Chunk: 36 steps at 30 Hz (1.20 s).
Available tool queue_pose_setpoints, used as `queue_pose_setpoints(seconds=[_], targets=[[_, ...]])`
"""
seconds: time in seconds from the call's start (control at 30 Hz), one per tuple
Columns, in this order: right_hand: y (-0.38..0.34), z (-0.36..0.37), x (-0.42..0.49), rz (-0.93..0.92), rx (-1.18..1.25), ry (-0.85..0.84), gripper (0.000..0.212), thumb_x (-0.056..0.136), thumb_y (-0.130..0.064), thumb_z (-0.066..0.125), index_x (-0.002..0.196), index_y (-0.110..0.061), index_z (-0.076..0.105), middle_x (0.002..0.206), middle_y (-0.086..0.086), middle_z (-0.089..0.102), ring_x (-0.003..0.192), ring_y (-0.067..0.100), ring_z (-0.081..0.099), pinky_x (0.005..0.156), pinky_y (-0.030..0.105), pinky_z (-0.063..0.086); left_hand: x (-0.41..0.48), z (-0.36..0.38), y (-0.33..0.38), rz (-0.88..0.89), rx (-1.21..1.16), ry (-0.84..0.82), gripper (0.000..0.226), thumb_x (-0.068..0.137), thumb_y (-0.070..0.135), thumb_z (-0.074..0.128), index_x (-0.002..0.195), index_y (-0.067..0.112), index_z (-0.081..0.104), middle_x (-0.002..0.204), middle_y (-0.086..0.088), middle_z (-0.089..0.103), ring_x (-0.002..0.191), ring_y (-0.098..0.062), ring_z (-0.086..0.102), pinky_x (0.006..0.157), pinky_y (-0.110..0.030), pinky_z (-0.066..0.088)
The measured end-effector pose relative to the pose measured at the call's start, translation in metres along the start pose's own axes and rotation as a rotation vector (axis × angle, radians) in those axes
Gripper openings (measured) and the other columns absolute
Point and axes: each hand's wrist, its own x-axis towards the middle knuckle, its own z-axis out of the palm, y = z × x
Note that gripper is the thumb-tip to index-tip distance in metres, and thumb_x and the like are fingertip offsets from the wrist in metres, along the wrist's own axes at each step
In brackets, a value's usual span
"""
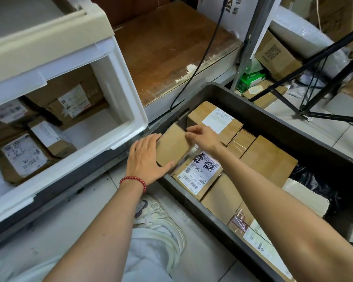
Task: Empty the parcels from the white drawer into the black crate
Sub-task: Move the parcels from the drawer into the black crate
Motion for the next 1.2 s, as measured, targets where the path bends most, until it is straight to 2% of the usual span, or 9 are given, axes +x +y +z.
queue_pose_setpoints(seconds=[0.07, 0.13, 0.27, 0.4, 0.53, 0.67, 0.83, 1.03, 1.2], targets=[[0.003, 0.016, 0.004, -0.008, -0.124, -0.061, 0.028, 0.095, -0.021, 0.059, 0.122, -0.013, 0.062, 0.129, 0.003, 0.060, 0.122, 0.018, 0.053, 0.106, 0.033, 0.040, -0.004, 0.004, 0.000, -0.003, 0.027, 0.028, 0.081, 0.076, 0.060, 0.063, 0.141, 0.020, 0.035, 0.142, 0.002, 0.042, 0.133, -0.017, 0.036, 0.115, -0.039, 0.023], [0.005, 0.027, 0.001, -0.012, -0.257, -0.148, 0.027, 0.095, -0.020, 0.059, 0.121, -0.014, 0.064, 0.132, 0.002, 0.058, 0.126, 0.017, 0.050, 0.105, 0.029, 0.036, -0.007, 0.005, -0.001, 0.010, 0.016, 0.050, 0.077, 0.078, 0.058, 0.062, 0.140, 0.020, 0.038, 0.140, 0.002, 0.045, 0.131, -0.017, 0.038, 0.114, -0.039, 0.025], [0.009, 0.032, -0.012, -0.071, -0.388, -0.160, 0.038, 0.094, -0.016, 0.058, 0.132, -0.013, 0.055, 0.138, 0.005, 0.052, 0.129, 0.021, 0.048, 0.106, 0.029, 0.035, -0.012, -0.002, -0.008, 0.026, 0.004, 0.073, 0.068, 0.084, 0.056, 0.057, 0.140, 0.022, 0.040, 0.144, 0.002, 0.044, 0.135, -0.017, 0.035, 0.112, -0.038, 0.025], [0.007, 0.029, -0.019, -0.051, -0.423, -0.156, 0.053, 0.094, -0.031, 0.059, 0.142, -0.019, 0.040, 0.140, 0.006, 0.051, 0.124, 0.022, 0.052, 0.107, 0.040, 0.041, -0.028, -0.009, -0.018, -0.036, 0.041, 0.050, 0.068, 0.089, 0.058, 0.049, 0.147, 0.027, 0.031, 0.153, 0.005, 0.032, 0.143, -0.016, 0.022, 0.115, -0.039, 0.018], [-0.014, 0.037, -0.034, -0.164, -0.490, -0.077, 0.061, 0.094, -0.049, 0.052, 0.147, -0.026, 0.032, 0.144, 0.004, 0.049, 0.126, 0.022, 0.052, 0.104, 0.041, 0.043, -0.046, -0.022, -0.023, -0.131, 0.093, 0.019, 0.065, 0.090, 0.060, 0.043, 0.146, 0.028, 0.033, 0.152, 0.006, 0.033, 0.141, -0.015, 0.025, 0.114, -0.037, 0.019], [-0.040, 0.051, -0.054, -0.322, -0.670, -0.072, 0.061, 0.094, -0.052, 0.050, 0.147, -0.028, 0.033, 0.150, 0.003, 0.043, 0.138, 0.024, 0.038, 0.112, 0.045, 0.033, -0.063, -0.045, -0.028, -0.210, 0.162, 0.019, 0.062, 0.090, 0.056, 0.046, 0.144, 0.027, 0.036, 0.149, 0.005, 0.037, 0.138, -0.016, 0.029, 0.111, -0.038, 0.023], [-0.077, 0.067, -0.081, -0.527, -0.828, 0.004, 0.063, 0.093, -0.061, 0.044, 0.146, -0.028, 0.035, 0.149, 0.000, 0.044, 0.136, 0.023, 0.040, 0.110, 0.045, 0.031, -0.083, -0.087, -0.045, -0.309, 0.231, -0.004, 0.057, 0.090, 0.053, 0.049, 0.141, 0.029, 0.039, 0.143, 0.005, 0.044, 0.133, -0.019, 0.035, 0.107, -0.040, 0.026], [-0.124, 0.088, -0.106, -0.666, -0.848, 0.026, 0.063, 0.094, -0.062, 0.041, 0.145, -0.026, 0.036, 0.145, 0.002, 0.048, 0.131, 0.025, 0.044, 0.105, 0.044, 0.037, -0.103, -0.156, -0.072, -0.453, 0.204, 0.060, 0.053, 0.093, 0.046, 0.048, 0.141, 0.025, 0.042, 0.139, -0.005, 0.050, 0.130, -0.027, 0.041, 0.106, -0.044, 0.029], [-0.153, 0.112, -0.116, -0.718, -0.784, 0.000, 0.064, 0.093, -0.061, 0.043, 0.146, -0.025, 0.035, 0.147, 0.001, 0.045, 0.133, 0.025, 0.043, 0.106, 0.044, 0.036, -0.135, -0.181, -0.101, -0.540, 0.175, -0.007, 0.056, 0.092, 0.048, 0.050, 0.142, 0.027, 0.038, 0.139, -0.007, 0.050, 0.130, -0.029, 0.041, 0.103, -0.043, 0.032]])
